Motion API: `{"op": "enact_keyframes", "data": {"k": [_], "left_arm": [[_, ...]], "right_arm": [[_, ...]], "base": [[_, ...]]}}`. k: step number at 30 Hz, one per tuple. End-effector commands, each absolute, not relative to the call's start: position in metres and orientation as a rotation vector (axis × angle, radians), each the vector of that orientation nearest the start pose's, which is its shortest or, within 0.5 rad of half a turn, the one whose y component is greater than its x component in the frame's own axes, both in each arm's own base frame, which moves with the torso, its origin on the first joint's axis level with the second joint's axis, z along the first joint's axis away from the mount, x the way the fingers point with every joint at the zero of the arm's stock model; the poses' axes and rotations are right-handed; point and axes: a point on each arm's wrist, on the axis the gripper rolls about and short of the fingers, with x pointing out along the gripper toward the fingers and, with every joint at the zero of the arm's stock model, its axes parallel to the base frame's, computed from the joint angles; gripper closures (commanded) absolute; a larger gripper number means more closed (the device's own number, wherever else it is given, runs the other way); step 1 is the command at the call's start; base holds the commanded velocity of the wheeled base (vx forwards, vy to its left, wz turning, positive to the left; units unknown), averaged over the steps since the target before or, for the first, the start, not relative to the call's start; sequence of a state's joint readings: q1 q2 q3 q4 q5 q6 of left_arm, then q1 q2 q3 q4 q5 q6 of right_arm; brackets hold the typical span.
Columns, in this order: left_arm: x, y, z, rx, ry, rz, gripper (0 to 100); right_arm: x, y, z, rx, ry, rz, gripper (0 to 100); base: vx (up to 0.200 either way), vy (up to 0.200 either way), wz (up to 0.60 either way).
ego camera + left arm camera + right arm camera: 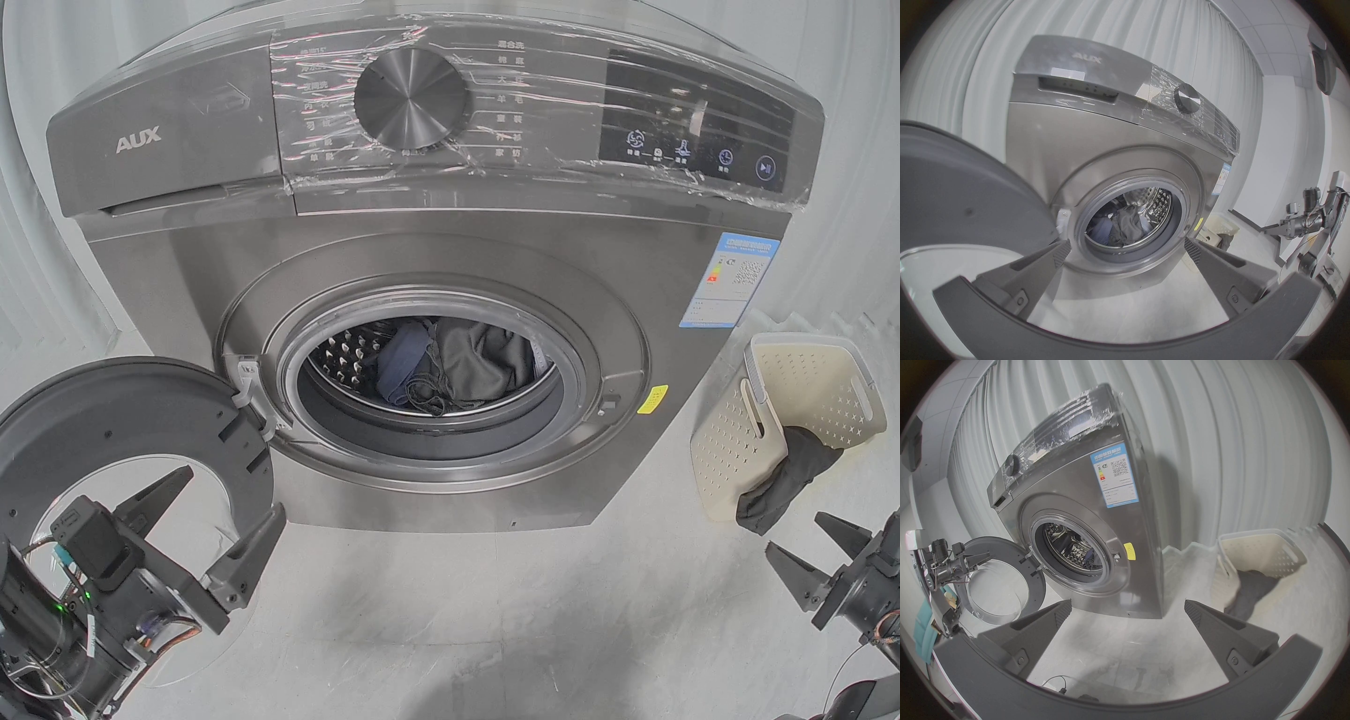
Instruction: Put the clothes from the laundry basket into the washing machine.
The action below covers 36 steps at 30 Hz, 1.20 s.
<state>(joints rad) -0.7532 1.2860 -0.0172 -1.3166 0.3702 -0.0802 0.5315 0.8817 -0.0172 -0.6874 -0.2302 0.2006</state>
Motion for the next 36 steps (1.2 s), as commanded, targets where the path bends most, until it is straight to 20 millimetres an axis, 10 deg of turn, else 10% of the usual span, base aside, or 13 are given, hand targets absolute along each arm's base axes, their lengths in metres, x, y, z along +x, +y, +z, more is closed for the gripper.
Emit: {"op": "enact_keyframes", "data": {"k": [1, 20, 36], "left_arm": [[0.083, -0.055, 0.156, -0.123, -0.068, -0.304, 0], [-0.015, 0.005, 0.089, -0.161, -0.011, -0.11, 0], [-0.022, -0.002, 0.083, -0.016, -0.056, -0.053, 0]], "right_arm": [[0.043, 0.014, 0.127, 0.167, 0.089, 0.19, 0], [-0.005, -0.004, 0.101, 0.049, -0.018, -0.007, 0], [-0.023, 0.0, 0.081, -0.034, -0.012, -0.022, 0]], "base": [[-0.2, 0.0, 0.0], [-0.063, -0.011, 0.0], [-0.038, -0.175, 0.0]]}}
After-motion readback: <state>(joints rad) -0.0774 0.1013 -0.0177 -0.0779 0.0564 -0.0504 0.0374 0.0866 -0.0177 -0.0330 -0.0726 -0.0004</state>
